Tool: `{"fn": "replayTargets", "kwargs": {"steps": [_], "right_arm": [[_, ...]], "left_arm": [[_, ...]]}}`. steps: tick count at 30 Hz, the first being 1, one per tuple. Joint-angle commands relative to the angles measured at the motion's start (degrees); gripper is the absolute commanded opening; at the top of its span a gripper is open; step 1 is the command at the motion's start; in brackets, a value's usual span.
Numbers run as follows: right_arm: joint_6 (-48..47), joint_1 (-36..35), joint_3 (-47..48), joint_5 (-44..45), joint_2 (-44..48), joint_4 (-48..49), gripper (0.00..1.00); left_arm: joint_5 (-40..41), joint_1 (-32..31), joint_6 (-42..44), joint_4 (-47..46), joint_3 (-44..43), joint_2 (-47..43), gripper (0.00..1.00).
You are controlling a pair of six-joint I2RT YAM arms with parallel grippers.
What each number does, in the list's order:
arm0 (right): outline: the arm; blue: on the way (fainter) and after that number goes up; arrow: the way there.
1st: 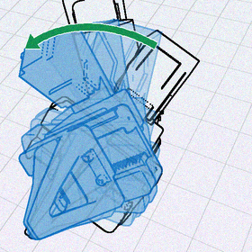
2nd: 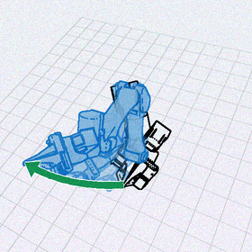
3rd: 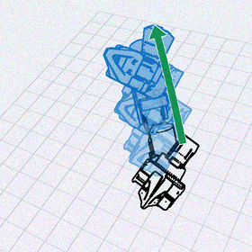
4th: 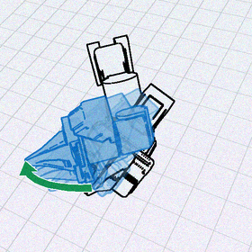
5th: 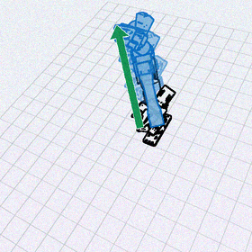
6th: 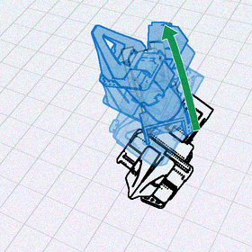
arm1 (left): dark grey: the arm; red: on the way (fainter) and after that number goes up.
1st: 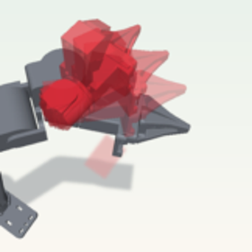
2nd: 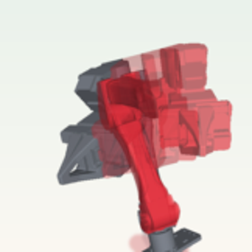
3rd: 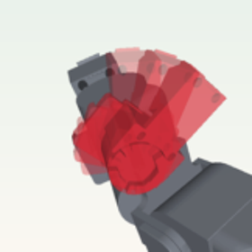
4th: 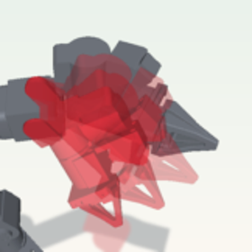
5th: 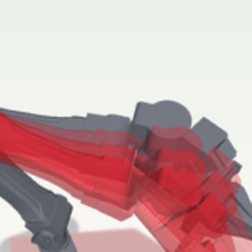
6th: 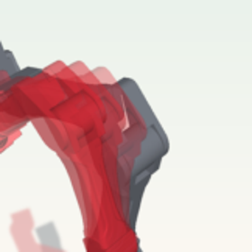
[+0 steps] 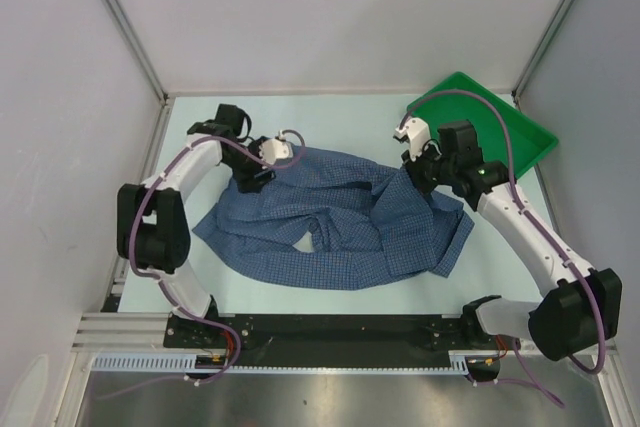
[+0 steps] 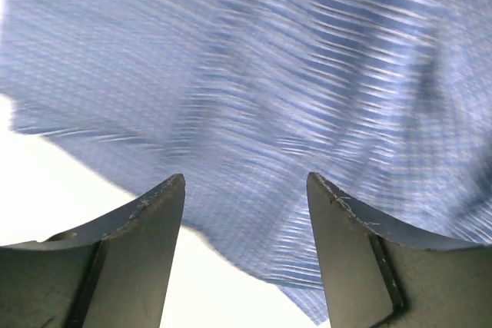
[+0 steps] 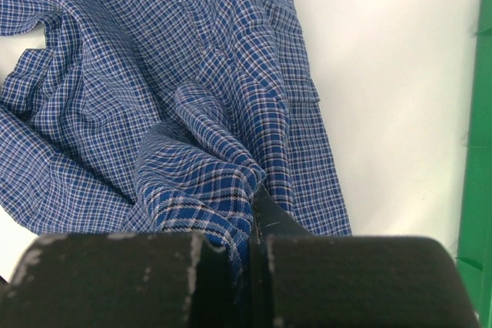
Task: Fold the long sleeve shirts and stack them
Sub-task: Flatten the shirt out
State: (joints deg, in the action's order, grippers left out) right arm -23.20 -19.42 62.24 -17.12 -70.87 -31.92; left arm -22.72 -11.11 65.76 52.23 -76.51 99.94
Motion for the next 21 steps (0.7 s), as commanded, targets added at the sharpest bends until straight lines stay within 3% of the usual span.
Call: {"fn": "replayTargets", "kwargs": {"steps": [1, 6, 14, 21], "right_arm": [[-0.6, 0.3, 3.1, -1.2, -0.6, 1.8, 0.0], [-0.5, 0.6, 3.5, -0.8, -1.2, 2.0, 0.0], [-1.1, 1.4, 3.6, -0.6, -1.4, 1.9, 0.0], [-1.4, 2.1, 3.7, -1.2, -1.8, 1.9, 0.0]], "left_arm": [[-1.9, 0.3, -7.1, -12.3, 0.1, -1.7, 0.67], [2.8, -0.1, -5.4, -18.0, 1.3, 3.1, 0.61], [8.5, -2.8, 0.3, -24.8, 4.0, 5.9, 0.62], [11.9, -3.4, 4.1, -25.7, 3.7, 9.6, 0.5]]}}
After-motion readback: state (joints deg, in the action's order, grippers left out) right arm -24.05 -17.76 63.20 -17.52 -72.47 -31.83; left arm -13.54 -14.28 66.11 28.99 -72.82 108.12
